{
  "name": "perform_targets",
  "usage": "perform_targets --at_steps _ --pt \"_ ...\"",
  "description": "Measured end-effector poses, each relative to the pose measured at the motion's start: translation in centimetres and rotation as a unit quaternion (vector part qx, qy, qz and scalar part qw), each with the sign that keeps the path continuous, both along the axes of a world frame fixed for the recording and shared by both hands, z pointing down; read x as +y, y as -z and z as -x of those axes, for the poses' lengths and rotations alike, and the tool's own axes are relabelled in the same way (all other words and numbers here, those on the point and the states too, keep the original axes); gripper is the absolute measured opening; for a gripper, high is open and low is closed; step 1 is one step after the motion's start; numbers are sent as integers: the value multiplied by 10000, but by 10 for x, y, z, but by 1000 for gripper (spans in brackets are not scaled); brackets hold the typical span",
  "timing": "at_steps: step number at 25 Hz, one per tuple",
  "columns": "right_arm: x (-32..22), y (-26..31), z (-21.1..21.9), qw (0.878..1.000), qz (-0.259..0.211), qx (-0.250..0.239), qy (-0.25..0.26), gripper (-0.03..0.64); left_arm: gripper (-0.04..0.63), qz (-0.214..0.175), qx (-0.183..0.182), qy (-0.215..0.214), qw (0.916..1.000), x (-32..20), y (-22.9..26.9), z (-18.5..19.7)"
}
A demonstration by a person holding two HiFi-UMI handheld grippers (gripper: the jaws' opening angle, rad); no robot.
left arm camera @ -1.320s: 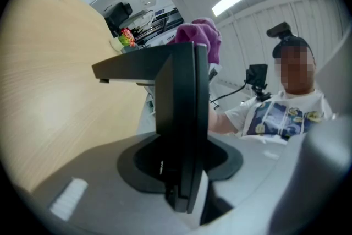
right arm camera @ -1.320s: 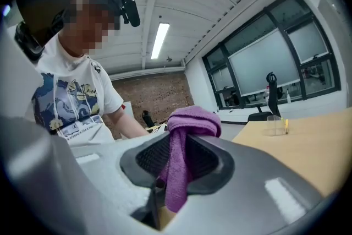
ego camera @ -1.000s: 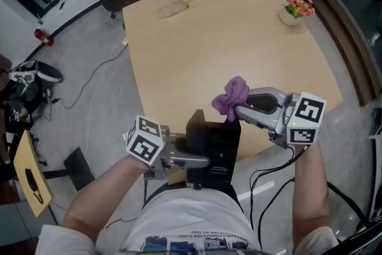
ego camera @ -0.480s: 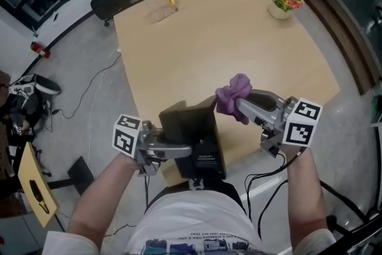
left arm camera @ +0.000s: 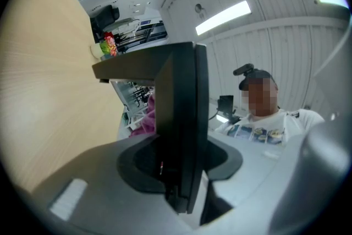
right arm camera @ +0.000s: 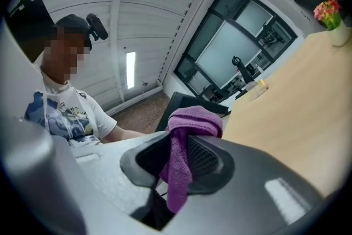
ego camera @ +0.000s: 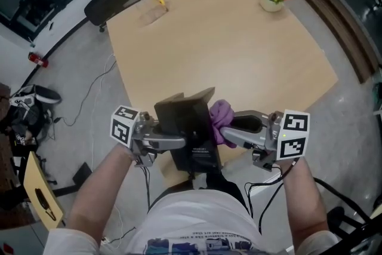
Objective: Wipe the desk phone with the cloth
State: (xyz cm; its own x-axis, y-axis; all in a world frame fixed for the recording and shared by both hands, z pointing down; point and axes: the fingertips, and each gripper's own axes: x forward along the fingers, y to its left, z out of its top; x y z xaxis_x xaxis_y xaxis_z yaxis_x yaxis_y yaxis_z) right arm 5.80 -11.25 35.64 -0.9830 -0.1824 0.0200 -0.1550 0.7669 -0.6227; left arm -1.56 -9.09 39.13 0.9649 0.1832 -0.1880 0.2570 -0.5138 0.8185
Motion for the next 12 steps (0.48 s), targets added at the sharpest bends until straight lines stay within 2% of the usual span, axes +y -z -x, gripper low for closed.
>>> perform_targets --at_steps 9,12 --pt "53 -29 -8 9928 200 246 1153 91 179 -15 12 -157 9999 0 -2 -3" --pt "49 -39 -13 9927 232 341 1135 91 179 -31 21 -173 9998 2 0 -3"
